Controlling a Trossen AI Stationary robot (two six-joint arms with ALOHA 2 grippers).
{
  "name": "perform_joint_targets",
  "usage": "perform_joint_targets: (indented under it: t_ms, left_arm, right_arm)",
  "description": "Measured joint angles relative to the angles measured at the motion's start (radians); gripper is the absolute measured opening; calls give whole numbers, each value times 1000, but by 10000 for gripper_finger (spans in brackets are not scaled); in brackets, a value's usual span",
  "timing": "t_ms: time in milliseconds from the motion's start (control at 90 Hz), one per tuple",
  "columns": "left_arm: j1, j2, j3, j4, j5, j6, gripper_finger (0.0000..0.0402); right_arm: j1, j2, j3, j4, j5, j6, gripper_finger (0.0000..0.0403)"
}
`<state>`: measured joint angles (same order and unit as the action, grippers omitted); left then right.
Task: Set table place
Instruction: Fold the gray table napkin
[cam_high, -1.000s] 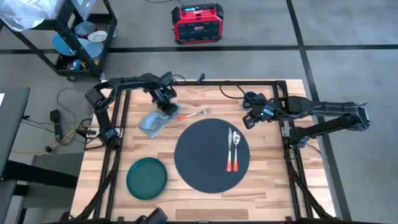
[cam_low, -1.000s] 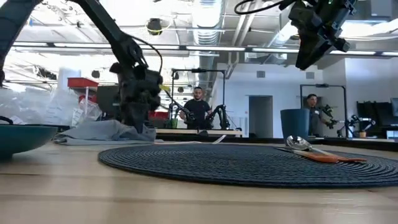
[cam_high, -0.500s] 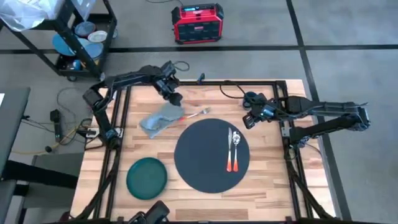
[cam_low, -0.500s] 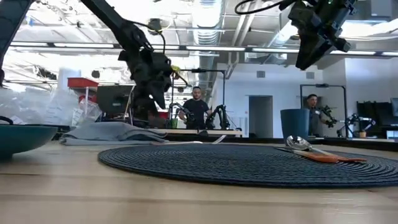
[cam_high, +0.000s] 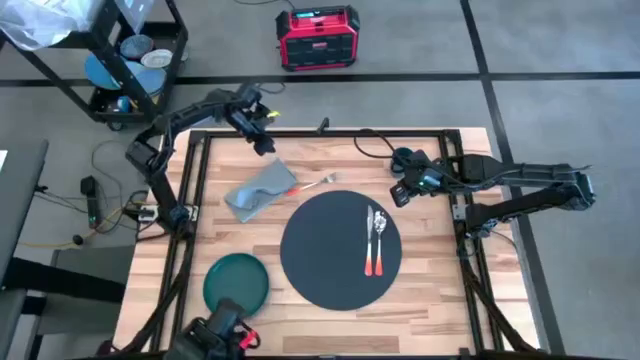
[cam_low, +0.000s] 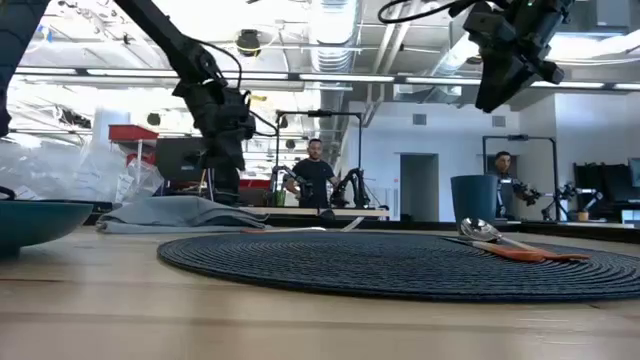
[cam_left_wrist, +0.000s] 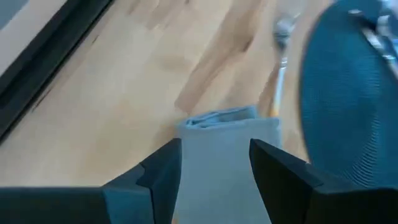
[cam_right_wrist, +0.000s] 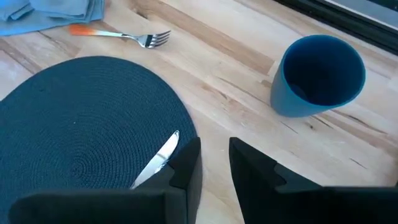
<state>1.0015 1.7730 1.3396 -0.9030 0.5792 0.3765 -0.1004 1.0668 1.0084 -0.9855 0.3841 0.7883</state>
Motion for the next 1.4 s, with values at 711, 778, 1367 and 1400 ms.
perform_joint_targets:
  t_ms: [711,778,1367,1400]
  left_arm:
    - [-1,288,79,-99,16,147,173]
    - [-8,302,79,-103,41,158,173]
    - [-54,303,79,-59,-36,101,3]
    - [-55,294,79,-60,-46,83,2]
  right_arm:
    - [0,0,0,-7,-30,50,72]
    - [0,0,0,-7,-30,50,72]
    - [0,1,0,-6,-21,51,72]
    - [0,1,0,-7,-21,48,72]
